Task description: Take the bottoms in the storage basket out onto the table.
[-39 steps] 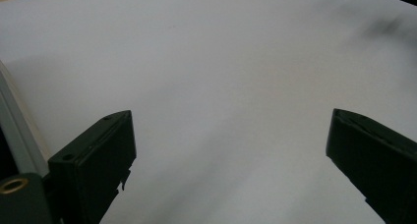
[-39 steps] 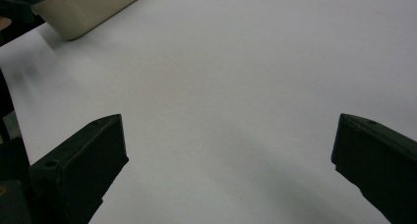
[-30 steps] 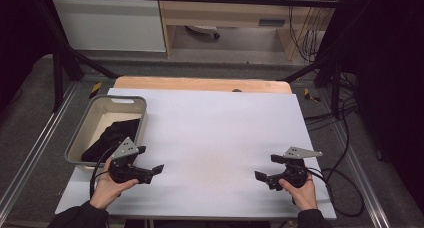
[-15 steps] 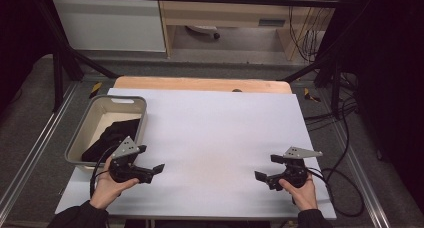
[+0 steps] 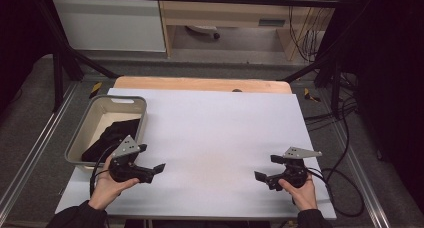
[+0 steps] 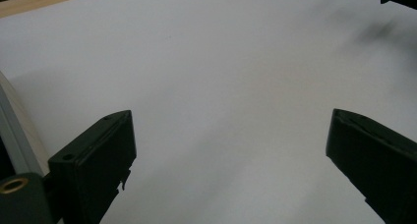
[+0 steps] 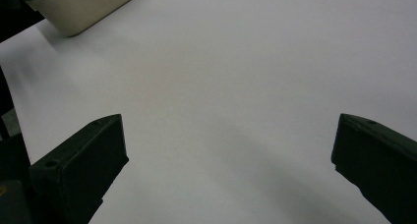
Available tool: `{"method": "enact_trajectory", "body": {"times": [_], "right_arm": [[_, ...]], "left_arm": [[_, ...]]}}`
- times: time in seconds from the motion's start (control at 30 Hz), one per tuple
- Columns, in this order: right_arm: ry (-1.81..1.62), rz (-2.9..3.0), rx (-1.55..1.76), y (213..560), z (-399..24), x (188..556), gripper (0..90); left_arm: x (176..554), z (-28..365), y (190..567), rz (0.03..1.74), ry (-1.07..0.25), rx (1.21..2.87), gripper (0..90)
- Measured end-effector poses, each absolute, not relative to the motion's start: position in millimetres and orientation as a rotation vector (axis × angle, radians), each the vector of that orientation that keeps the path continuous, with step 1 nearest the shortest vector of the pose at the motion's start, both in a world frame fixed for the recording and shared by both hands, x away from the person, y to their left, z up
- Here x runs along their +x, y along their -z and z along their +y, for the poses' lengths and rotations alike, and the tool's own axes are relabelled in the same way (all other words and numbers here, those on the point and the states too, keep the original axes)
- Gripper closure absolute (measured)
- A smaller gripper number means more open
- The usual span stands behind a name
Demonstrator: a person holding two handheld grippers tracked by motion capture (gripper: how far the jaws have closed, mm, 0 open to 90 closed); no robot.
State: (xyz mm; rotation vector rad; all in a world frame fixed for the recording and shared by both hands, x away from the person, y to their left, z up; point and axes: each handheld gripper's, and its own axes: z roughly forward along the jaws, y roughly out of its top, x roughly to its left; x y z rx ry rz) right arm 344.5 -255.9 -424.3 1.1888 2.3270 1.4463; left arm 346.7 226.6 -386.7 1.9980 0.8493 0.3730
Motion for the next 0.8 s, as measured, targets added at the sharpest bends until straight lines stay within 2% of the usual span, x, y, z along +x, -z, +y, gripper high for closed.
{"method": "enact_trajectory", "body": {"times": [0.8], "right_arm": [[-1.433, 2.331, 1.189, 425.1, -255.4, 345.2, 0.7]], "left_arm": [[346.1, 227.0, 368.2, 0.874, -0.379, 2.033, 4.2]]}}
